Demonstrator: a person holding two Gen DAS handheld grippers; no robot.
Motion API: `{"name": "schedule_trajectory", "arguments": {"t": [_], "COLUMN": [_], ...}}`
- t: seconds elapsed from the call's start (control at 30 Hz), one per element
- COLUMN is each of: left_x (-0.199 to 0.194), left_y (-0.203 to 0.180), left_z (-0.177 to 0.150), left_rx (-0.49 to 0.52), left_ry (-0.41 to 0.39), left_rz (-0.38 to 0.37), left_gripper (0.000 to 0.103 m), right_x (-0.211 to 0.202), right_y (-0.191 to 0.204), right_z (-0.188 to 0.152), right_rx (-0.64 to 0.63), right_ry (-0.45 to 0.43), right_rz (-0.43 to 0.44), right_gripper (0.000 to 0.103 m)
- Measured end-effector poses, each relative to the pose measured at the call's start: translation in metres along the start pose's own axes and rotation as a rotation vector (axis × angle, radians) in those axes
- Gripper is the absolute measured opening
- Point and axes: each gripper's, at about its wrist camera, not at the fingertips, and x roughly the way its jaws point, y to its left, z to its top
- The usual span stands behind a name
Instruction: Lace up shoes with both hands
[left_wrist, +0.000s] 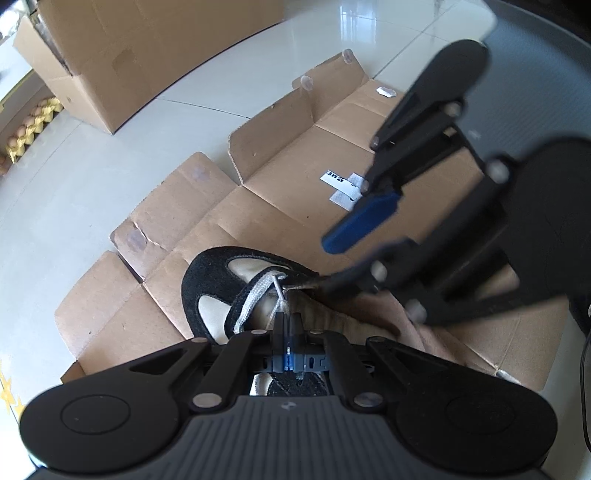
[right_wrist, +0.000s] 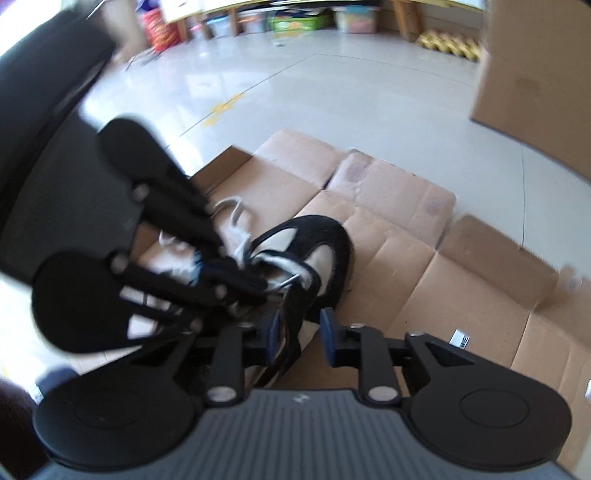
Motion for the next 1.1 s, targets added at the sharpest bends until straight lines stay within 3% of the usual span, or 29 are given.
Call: {"name": "schedule_trajectory", "arguments": {"t": [0.17,0.33,0.63,0.8,1.1], "left_x": [0.004,0.001,0.011,0.013,0.014], "left_y": [-0.003,-0.004,-0.004,-0.006,0.006], "left_z": [-0.003,-0.002,0.007,0.007,0.002], "left_rx": [0.033,0.049,0.108,0.158,0.066], "left_ry": [-0.004,-0.011,0.101,0.119,0.1], "left_rz": [0.001,-0.007,-0.012,-0.021,-0.033], "left_gripper": [0.0,0.0,0.0,0.0,0.0], "right_x": [0.004,0.008,0.011,0.011,0.014], "right_y": [-0.046,-0.069,-0.065,-0.067,-0.07], "right_z": [-0.005,-0.013,-0.012,-0.013,-0.013], "right_rx": [0.349,0.517,0.511,0.505,0.505], "right_ry": [0.004,0.017,0.02,0.018,0.022], "right_rz": [0.121,0.18,0.201,0.204,0.21], "right_gripper": [0.006,0.006,0.012,0.013,0.014]}}
